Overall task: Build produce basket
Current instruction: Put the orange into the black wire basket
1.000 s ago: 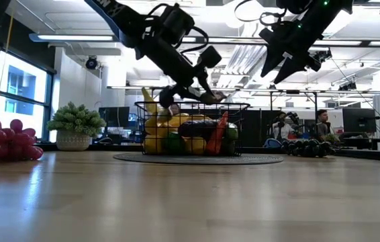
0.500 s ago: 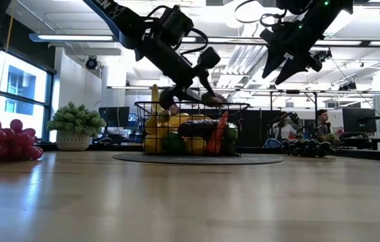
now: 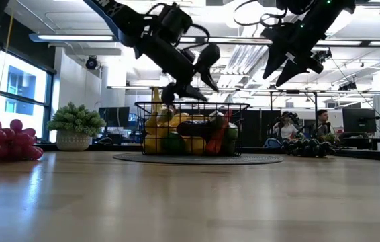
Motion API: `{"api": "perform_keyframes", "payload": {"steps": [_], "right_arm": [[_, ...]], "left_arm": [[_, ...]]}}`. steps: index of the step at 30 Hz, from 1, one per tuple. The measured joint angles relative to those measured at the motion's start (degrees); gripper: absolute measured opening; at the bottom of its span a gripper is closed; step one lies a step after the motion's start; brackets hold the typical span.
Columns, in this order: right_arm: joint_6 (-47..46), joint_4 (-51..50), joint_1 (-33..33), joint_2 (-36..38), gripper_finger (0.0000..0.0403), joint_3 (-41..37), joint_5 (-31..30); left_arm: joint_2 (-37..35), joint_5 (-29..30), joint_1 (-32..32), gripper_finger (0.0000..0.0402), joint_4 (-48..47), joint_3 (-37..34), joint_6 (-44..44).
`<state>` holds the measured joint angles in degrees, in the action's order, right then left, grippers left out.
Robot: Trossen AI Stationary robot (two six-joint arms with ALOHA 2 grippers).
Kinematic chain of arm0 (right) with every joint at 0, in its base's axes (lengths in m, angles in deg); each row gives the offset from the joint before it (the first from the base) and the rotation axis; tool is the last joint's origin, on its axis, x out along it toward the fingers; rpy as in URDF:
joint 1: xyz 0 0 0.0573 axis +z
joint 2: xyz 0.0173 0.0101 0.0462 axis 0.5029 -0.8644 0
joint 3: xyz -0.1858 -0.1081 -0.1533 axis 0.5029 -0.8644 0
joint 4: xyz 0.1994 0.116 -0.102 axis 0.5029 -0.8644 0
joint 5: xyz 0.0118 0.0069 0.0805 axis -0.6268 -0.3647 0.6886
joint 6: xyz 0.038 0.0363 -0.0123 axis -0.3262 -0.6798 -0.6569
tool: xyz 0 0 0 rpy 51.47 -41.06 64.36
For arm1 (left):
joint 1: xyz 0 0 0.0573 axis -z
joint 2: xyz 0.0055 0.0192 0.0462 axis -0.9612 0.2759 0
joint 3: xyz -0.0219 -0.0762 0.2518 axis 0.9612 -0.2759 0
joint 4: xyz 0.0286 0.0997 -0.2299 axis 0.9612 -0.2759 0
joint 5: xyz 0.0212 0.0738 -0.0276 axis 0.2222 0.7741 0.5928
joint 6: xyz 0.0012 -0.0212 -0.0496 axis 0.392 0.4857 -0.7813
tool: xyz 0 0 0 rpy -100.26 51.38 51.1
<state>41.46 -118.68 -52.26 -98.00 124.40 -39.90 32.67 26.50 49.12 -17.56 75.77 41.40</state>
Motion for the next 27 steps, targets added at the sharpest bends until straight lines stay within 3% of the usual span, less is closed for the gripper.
{"api": "perform_keyframes", "payload": {"steps": [10, 17, 27], "right_arm": [[-4.85, 0.00, 7.60, 0.00, 0.0224, 0.00, 3.54], [-4.89, 0.02, 15.30, 0.00, 0.0224, 0.00, 10.35], [-12.43, 0.01, 25.60, 0.00, 0.0224, 0.01, 12.32]], "left_arm": [[-5.80, -0.23, 0.25, 0.0170, -0.66, 0.02, 7.82], [-11.00, -5.65, 1.30, 0.0170, -3.80, 0.08, 14.13], [-20.34, -7.91, 7.22, 0.0170, -22.12, 0.10, 21.56]]}}
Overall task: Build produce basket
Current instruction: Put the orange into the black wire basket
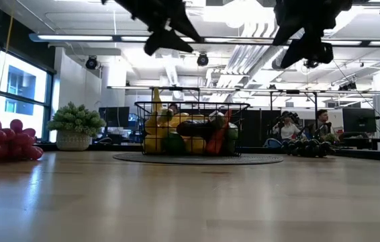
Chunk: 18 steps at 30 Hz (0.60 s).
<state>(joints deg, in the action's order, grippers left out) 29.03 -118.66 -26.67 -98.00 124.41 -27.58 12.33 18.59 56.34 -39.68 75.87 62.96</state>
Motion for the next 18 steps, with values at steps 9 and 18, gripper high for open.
{"api": "perform_keyframes", "payload": {"steps": [9, 18], "right_arm": [[-4.88, -0.01, 6.44, -1.57, 0.0224, -0.01, 0.00], [-10.44, 2.15, 13.82, -7.38, 0.0225, -0.01, 0.01]], "left_arm": [[-3.43, 4.17, 12.33, 0.0170, -11.20, -0.05, 3.49], [-3.34, 10.70, 23.75, 0.0170, -19.07, -0.06, 0.43]]}}
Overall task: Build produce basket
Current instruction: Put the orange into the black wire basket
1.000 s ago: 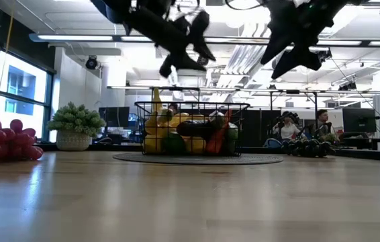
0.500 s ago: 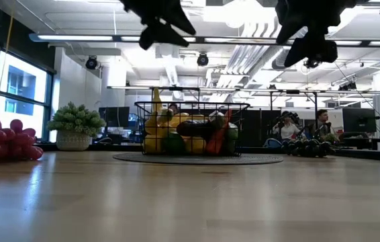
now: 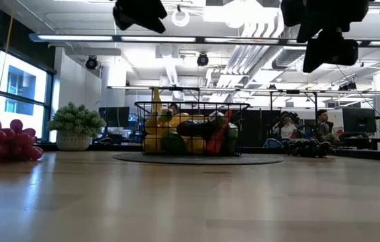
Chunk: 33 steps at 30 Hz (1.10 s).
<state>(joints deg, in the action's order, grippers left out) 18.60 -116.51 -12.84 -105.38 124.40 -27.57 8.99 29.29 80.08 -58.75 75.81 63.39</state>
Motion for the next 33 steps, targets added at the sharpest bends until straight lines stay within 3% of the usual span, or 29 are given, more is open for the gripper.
{"api": "perform_keyframes", "payload": {"steps": [6, 13, 25, 33], "right_arm": [[-1.74, 6.87, 4.36, -4.38, 0.0243, 0.00, -0.03], [3.78, 15.52, 9.63, -8.46, 0.0263, 0.00, -0.03], [24.00, 29.57, 17.87, -14.52, 0.0264, 0.00, -0.16], [33.86, 31.14, 20.52, -18.28, 0.0264, 0.00, -0.18]], "left_arm": [[0.00, 2.10, 4.13, 0.0170, -1.21, 0.00, -3.89], [0.00, 2.06, 6.32, 0.0170, -1.60, 0.00, -8.39], [0.02, 1.90, 6.41, 0.0170, -7.72, 0.00, -27.66], [0.04, 2.01, 7.90, 0.0170, -8.88, 0.00, -35.12]]}}
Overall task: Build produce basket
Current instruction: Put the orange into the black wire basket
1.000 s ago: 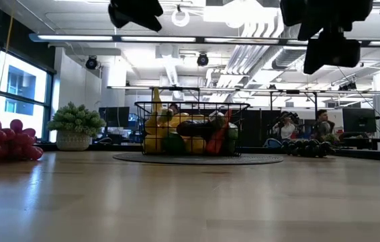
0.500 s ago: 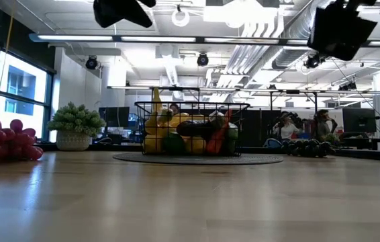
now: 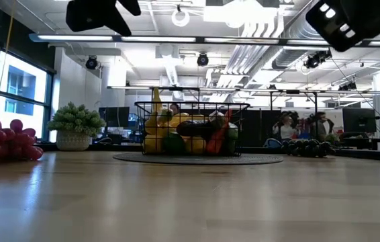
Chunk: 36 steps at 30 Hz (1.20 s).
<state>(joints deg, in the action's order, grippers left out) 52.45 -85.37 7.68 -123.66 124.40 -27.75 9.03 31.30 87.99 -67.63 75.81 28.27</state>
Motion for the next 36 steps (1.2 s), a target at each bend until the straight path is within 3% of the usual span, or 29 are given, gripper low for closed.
{"api": "perform_keyframes", "payload": {"steps": [12, 28, 36], "right_arm": [[11.29, 2.34, 0.72, -7.93, 0.0264, 0.00, -1.75], [11.26, 3.18, 0.72, -14.41, 0.0262, -0.04, -1.33], [11.48, 2.72, 0.72, -14.67, 0.0199, -0.04, -1.34]], "left_arm": [[0.02, 0.05, 2.44, 0.0170, -0.18, 0.00, -5.95], [0.02, -0.09, 2.66, 0.0170, -0.42, 0.00, -7.62], [0.02, 0.07, 2.63, 0.0170, -0.42, 0.00, -6.75]]}}
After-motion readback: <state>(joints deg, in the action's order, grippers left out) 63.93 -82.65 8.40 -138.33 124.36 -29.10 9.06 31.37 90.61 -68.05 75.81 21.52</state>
